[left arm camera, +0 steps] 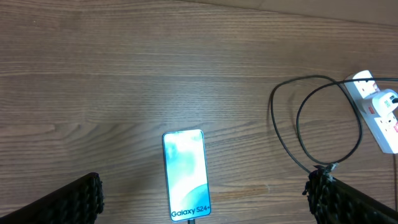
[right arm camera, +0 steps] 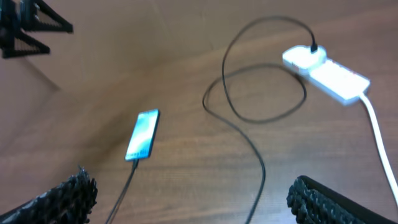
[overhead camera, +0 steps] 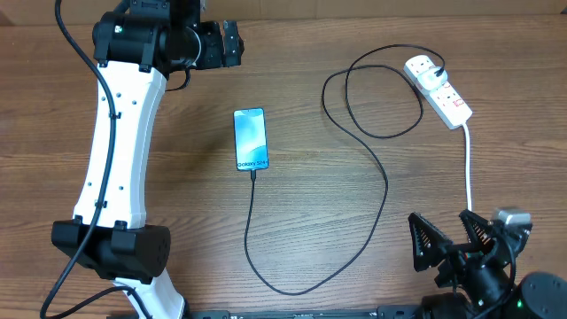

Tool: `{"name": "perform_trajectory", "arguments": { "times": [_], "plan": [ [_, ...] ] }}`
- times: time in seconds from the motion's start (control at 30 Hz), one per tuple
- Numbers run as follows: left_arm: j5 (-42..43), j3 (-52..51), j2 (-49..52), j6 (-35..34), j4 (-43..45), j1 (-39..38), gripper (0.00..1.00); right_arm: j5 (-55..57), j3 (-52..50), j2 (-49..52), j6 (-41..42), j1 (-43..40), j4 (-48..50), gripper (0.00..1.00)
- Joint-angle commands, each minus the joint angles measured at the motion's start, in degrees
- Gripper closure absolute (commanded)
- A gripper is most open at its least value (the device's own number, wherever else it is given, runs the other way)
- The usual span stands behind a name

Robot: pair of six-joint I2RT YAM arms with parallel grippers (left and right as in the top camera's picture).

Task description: Plug charger to phone and switch on socket

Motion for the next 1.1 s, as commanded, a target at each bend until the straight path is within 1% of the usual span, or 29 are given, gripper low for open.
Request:
{"name": "perform_trajectory", "arguments": {
  "times": [0.0, 0.23, 0.33, 0.53, 0.67, 0.77, 0.97, 1.07],
  "plan": [
    [-0.4, 0.0, 0.1, -0.4, 0.0, 0.0, 0.00, 0.9, -3.7, -4.7, -0.6, -0.4, 3.7, 0.00],
    [-0.4, 0.0, 0.1, -0.4, 0.1, 0.0, 0.00, 0.9, -15.4, -12.2, -0.6, -0.4, 15.4, 0.00],
    [-0.4, 0.0, 0.1, -0.4, 0.0, 0.0, 0.00, 0.9, -18.8, -14.0, -0.6, -0.4, 18.8, 0.00],
    [-0.4, 0.0, 0.1, -0.4, 0.1, 0.0, 0.00, 1.0, -24.6, -14.0, -2.4, -0.4, 26.3, 0.00],
    [-0.4, 0.0, 0.1, -0.4, 0.1, 0.0, 0.00, 1.0, -28.3, -14.0, -5.2, -0.4, 31.3, 0.00],
    [-0.4, 0.0, 0.1, -0.4, 0.1, 0.0, 0.00, 1.8, -31.3, -14.0, -5.3, -0.4, 35.5, 0.00],
    [-0.4, 0.0, 0.1, -0.4, 0.1, 0.0, 0.00, 2.3, -37.9, -14.0, -5.3, -0.4, 47.1, 0.00],
    [-0.4, 0.0, 0.1, -0.4, 0.1, 0.0, 0.00, 2.7, -40.5, -14.0, -5.3, -0.4, 50.8, 0.00]
  ]
}}
